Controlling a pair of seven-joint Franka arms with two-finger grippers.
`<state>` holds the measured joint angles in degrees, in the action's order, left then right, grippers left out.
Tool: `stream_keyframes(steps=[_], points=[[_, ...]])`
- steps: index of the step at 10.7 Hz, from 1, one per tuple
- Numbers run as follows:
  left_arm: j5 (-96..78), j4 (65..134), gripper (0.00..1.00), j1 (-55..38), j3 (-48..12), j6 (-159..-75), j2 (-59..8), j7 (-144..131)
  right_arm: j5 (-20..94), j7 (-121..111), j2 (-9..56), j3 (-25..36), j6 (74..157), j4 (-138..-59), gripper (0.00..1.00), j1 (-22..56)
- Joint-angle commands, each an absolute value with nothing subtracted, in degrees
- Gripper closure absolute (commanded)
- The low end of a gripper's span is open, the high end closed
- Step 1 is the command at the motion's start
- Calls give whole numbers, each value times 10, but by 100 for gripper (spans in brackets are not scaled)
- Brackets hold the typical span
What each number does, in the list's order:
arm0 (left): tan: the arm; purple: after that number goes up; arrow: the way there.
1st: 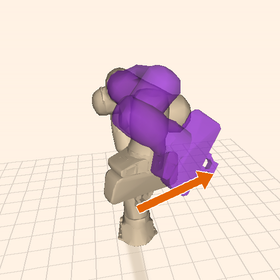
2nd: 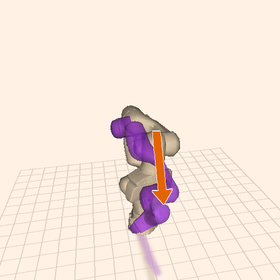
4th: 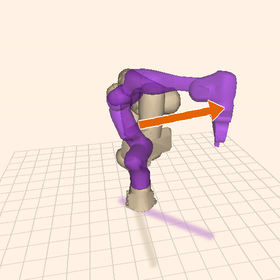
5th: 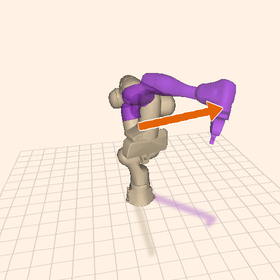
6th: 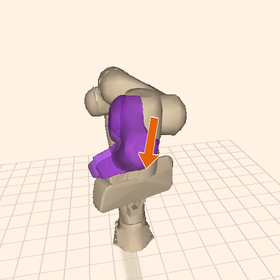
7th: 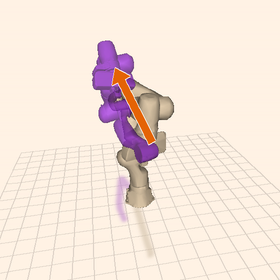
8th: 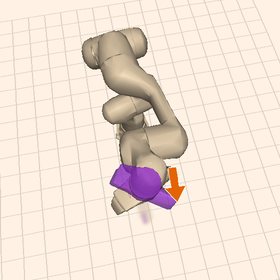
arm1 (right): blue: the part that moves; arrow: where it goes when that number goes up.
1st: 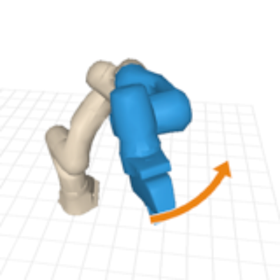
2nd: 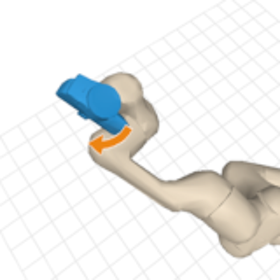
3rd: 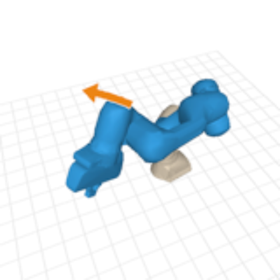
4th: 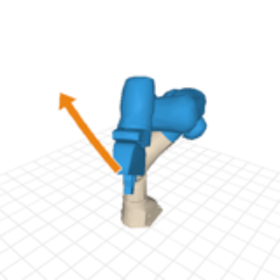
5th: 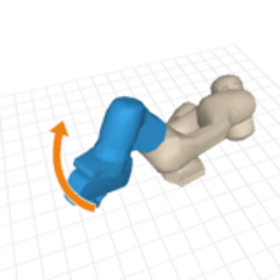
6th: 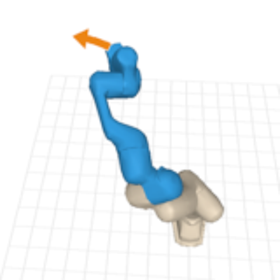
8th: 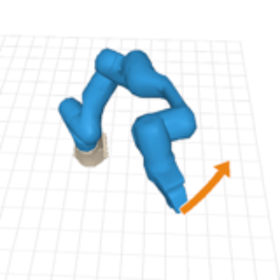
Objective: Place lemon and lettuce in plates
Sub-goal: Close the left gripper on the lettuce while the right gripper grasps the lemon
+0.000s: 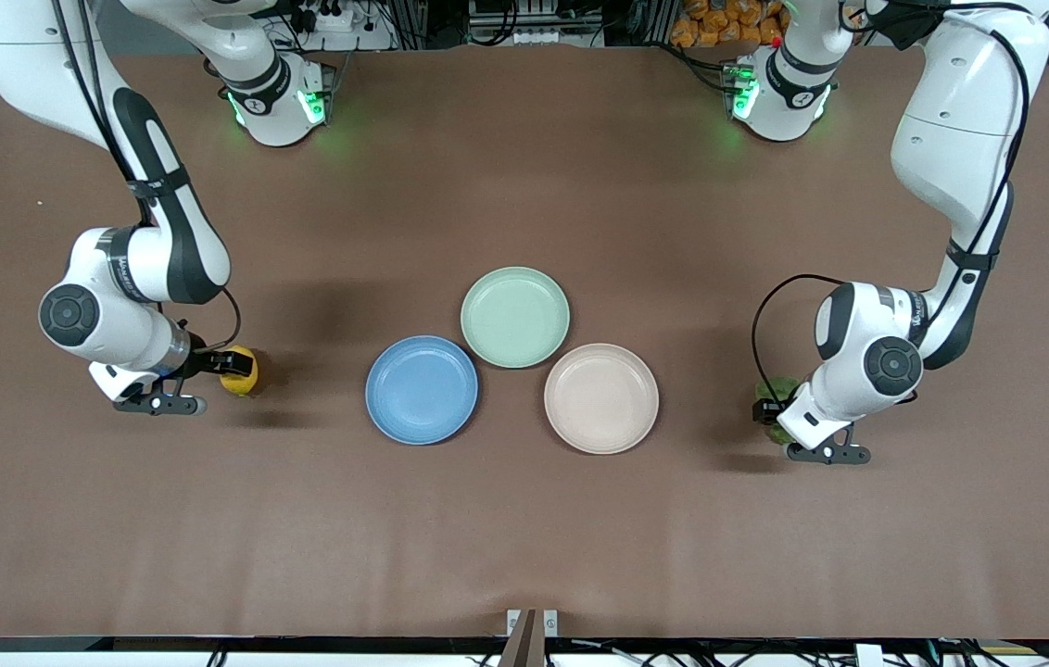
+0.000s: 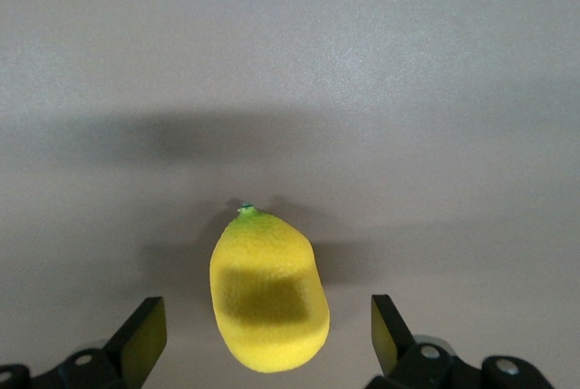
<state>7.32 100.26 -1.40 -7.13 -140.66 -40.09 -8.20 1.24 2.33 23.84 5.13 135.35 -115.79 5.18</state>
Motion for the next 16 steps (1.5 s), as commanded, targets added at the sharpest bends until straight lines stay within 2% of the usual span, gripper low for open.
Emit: stream_keyframes(steps=[1, 4, 9, 10, 12, 15, 16], points=[[80, 1008, 100, -18, -76, -1408, -390, -109, 19, 18, 233, 53, 1389, -1188, 0, 55], [80, 1007, 100, -26, -78, -1401, -360, -149, 19, 18, 254, 53, 1421, -1193, 0, 62], [77, 1002, 100, -24, -134, -1340, -309, -262, 13, 18, 281, 53, 1453, -1193, 0, 62], [78, 1002, 100, -24, -154, -1340, -307, -296, 13, 18, 283, 53, 1453, -1193, 6, 62], [78, 998, 100, -27, -186, -1341, -308, -359, 13, 19, 282, 53, 1450, -1193, 32, 62], [78, 983, 100, -36, -222, -1342, -319, -433, 13, 20, 282, 53, 1441, -1193, 76, 62], [79, 977, 100, -50, -224, -1344, -323, -455, 13, 20, 282, 53, 1436, -1191, 78, 62]])
